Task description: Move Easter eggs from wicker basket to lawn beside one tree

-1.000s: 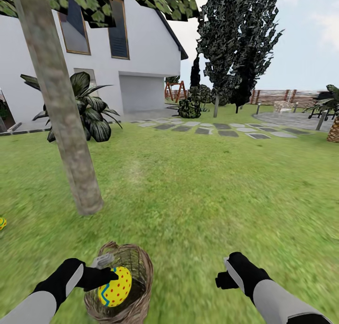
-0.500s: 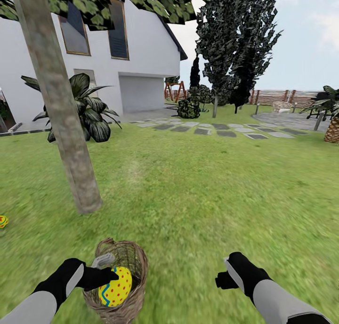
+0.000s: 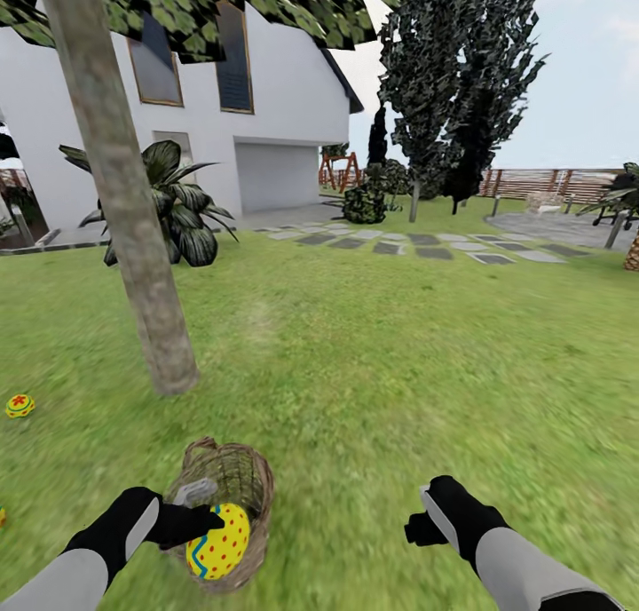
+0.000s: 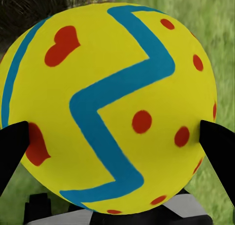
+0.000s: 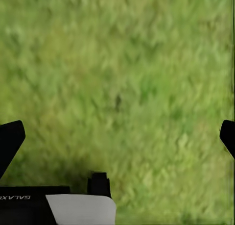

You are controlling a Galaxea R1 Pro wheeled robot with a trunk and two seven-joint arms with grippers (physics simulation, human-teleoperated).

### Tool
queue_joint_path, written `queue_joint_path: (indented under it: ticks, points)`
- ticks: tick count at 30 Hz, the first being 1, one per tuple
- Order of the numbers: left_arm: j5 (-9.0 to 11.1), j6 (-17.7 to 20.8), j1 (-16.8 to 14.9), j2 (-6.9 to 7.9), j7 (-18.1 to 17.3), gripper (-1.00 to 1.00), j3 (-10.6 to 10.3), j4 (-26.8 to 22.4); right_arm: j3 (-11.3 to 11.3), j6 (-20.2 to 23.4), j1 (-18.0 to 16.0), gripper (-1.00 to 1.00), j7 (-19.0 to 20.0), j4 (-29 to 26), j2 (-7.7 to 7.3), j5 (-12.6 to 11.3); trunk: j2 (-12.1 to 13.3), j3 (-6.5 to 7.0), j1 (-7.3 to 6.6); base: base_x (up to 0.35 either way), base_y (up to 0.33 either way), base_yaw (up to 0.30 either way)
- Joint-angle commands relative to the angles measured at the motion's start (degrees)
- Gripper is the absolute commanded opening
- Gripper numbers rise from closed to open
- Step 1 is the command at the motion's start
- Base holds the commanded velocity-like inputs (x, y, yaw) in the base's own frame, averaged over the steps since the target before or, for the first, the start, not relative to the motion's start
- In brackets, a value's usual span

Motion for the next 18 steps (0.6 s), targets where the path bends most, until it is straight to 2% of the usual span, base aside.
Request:
queue_joint_path:
  ticks: [1, 2, 4, 11, 18]
  points:
    - [0.2, 0.48, -0.04, -0.03, -0.01, -1.0, 0.3, -0.04, 1.68, 0.28, 0.0, 1.0, -0.32, -0.12, -0.04, -0.52, 0.38, 0.08, -0.25, -0.209, -0.288, 0.255]
    - [0.27, 0.48, -0.04, -0.01, -0.01, -1.0, 0.3, -0.04, 3.46, 0.22, 0.0, 1.0, -0.35, -0.12, -0.03, -0.56, 0.78, 0.22, -0.47, -0.157, -0.282, 0.267]
    - [0.42, 0.48, -0.04, 0.05, -0.06, -1.0, 0.3, -0.04, 4.61, -0.75, 0.0, 1.0, -0.35, -0.12, 0.05, -0.69, 1.58, 0.51, -0.91, -0.061, -0.289, 0.267]
    - [0.28, 0.48, -0.04, -0.1, -0.02, -1.0, 0.23, -0.04, 5.1, -1.81, 0.0, 1.0, -0.38, 0.5, 0.15, -0.68, 4.39, 1.69, -2.45, -0.006, -0.304, 0.259]
    - [0.1, 0.48, -0.03, -1.0, 0.06, -1.0, 0.21, -0.04, 5.11, -1.83, 0.0, 1.0, -0.43, 0.58, 0.15, -0.68, 7.2, 2.95, -3.98, -0.022, -0.309, 0.289]
